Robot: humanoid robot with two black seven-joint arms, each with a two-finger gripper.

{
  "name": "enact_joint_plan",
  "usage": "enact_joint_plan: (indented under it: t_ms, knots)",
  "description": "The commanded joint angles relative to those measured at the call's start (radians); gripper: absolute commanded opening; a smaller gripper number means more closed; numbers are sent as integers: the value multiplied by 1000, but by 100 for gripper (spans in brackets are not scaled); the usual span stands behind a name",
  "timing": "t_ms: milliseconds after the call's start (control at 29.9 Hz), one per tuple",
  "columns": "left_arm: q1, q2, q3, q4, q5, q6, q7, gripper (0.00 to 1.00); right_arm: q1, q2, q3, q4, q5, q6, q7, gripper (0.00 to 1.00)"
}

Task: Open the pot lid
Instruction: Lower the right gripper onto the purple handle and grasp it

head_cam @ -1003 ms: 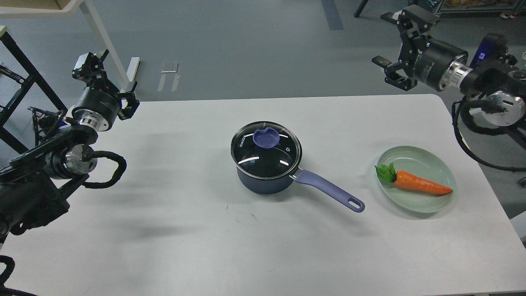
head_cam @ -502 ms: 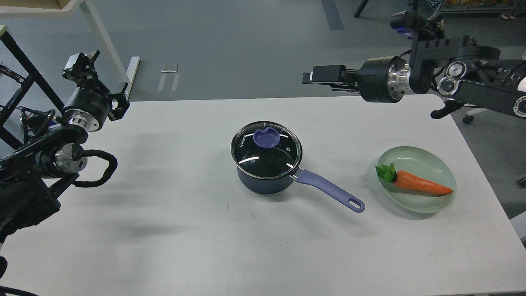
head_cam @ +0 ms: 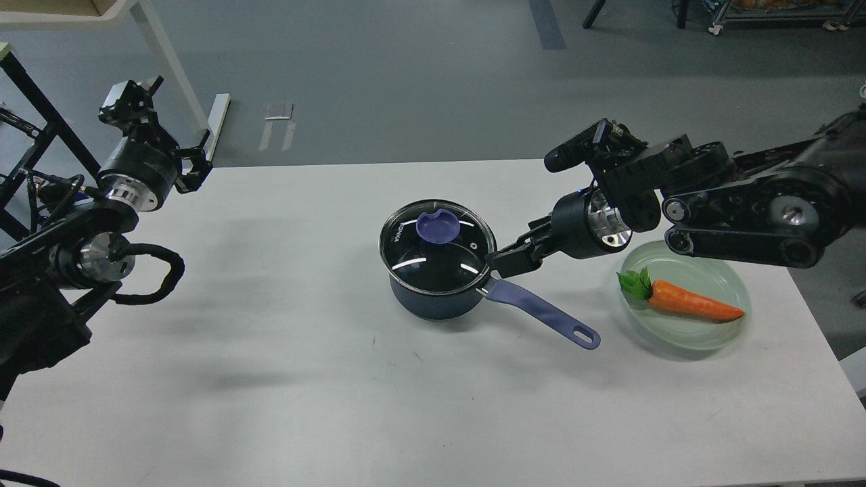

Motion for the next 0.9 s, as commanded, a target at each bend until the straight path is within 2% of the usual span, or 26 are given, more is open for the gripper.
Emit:
enact_joint_plan:
  t_ms: [0, 201, 535, 635, 736, 869]
  knots:
    - [-1, 8, 1, 0, 0, -4, 0, 100, -16, 17, -18, 0, -10, 0, 0, 84]
    - [-1, 17, 1, 0, 0, -19, 0, 100, -30, 14, -35, 3, 2, 0, 0, 78]
    - [1, 34, 1, 0, 0, -21, 0, 100, -28, -4, -48, 67, 21, 4, 0, 74]
    - [1, 41, 1, -2, 0, -24, 0, 100, -28, -9, -52, 69, 21, 8, -3, 70]
    - [1, 51, 1, 0, 0, -44, 0, 100, -21, -12, -64, 81, 21, 11, -15, 69]
    - [1, 60, 1, 0, 0, -51, 0, 100, -10, -23, -90, 113, 21, 15, -32, 62]
